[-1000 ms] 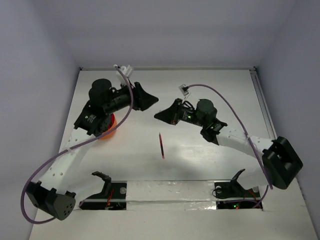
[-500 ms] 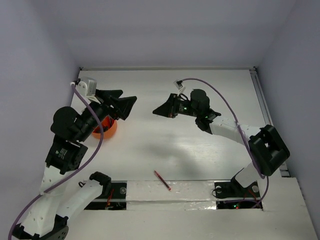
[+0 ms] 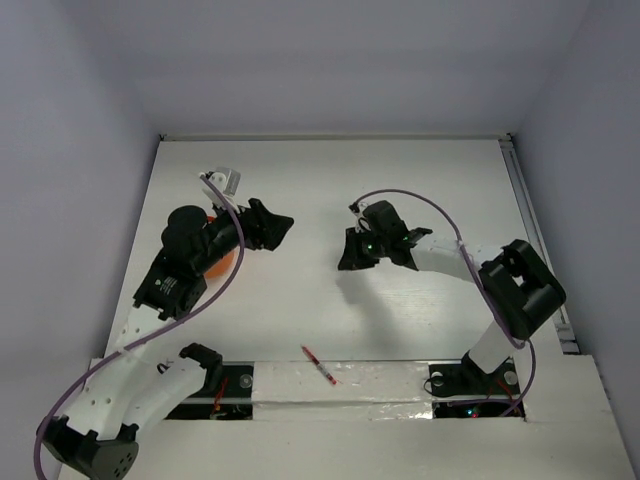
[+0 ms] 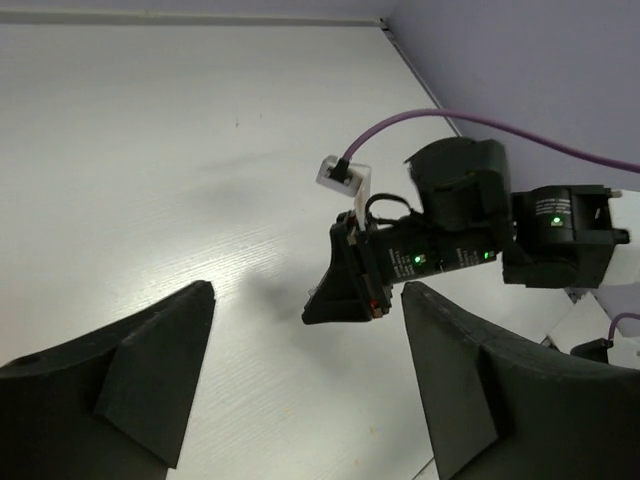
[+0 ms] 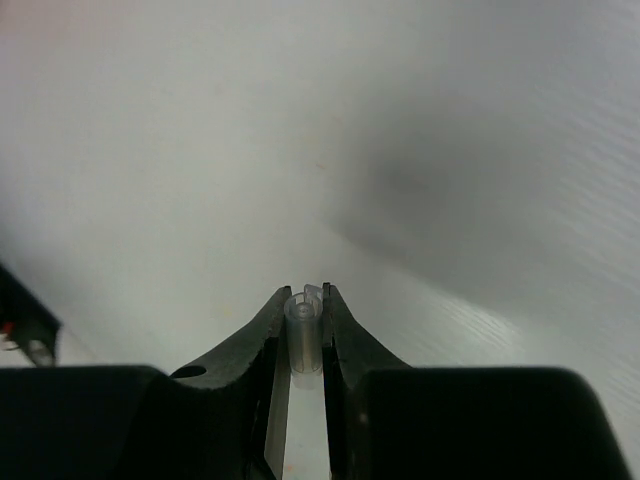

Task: Sort the stationery into containers
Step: Place the pen cap at the center of the board.

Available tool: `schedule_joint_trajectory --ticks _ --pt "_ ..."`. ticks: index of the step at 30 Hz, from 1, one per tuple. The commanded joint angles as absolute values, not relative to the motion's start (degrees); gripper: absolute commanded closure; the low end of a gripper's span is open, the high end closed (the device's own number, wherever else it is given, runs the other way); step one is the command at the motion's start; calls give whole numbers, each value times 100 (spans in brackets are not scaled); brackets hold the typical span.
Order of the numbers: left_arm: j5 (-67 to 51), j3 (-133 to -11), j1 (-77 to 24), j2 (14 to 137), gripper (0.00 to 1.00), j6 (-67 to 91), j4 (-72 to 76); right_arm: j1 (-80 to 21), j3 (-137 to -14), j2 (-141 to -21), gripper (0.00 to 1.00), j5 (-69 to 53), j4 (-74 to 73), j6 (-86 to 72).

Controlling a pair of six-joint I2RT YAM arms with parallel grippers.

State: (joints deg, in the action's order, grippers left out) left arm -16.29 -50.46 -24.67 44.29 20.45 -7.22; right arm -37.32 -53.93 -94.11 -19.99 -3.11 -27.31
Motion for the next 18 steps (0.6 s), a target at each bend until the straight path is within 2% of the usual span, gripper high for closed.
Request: schedule_joint_trajectory --ticks 1,4,7,8,10,11,13,14,18 --pt "-1679 -5168 -2470 4272 27 1934 -430 -3832 -5387 -9509 100 -1100 -1089 -2242" --pt "-1486 -5124 -2470 4245 18 1732 -518 -3884 -5519 -9738 97 -976 -1212 -2224" --pt "-1477 -4949 -2470 4202 12 1661 -457 -3946 -5668 -10019 83 -845 -1371 -2250" --pt "-1477 -4913 -2470 4184 11 1635 -448 -3946 -5678 -10054 72 -809 -1371 -2250" --pt "-1468 -4843 -2470 4140 7 1574 -413 -3998 -5730 -10072 58 -730 -1432 -2276" --pt "-1450 -4782 -2470 4087 7 1556 -413 -3999 -5783 -10046 45 -677 -1511 -2294" --pt "-1380 -4694 -2470 4000 4 1521 -343 -4061 -5836 -9898 36 -581 -1625 -2285" --pt "-1371 -4598 -2470 3982 3 1494 -325 -4061 -5897 -9827 28 -528 -1687 -2294" --pt "-1248 -4527 -2470 3894 2 1415 -430 -4314 -6029 -9300 18 -150 -2012 -2268"
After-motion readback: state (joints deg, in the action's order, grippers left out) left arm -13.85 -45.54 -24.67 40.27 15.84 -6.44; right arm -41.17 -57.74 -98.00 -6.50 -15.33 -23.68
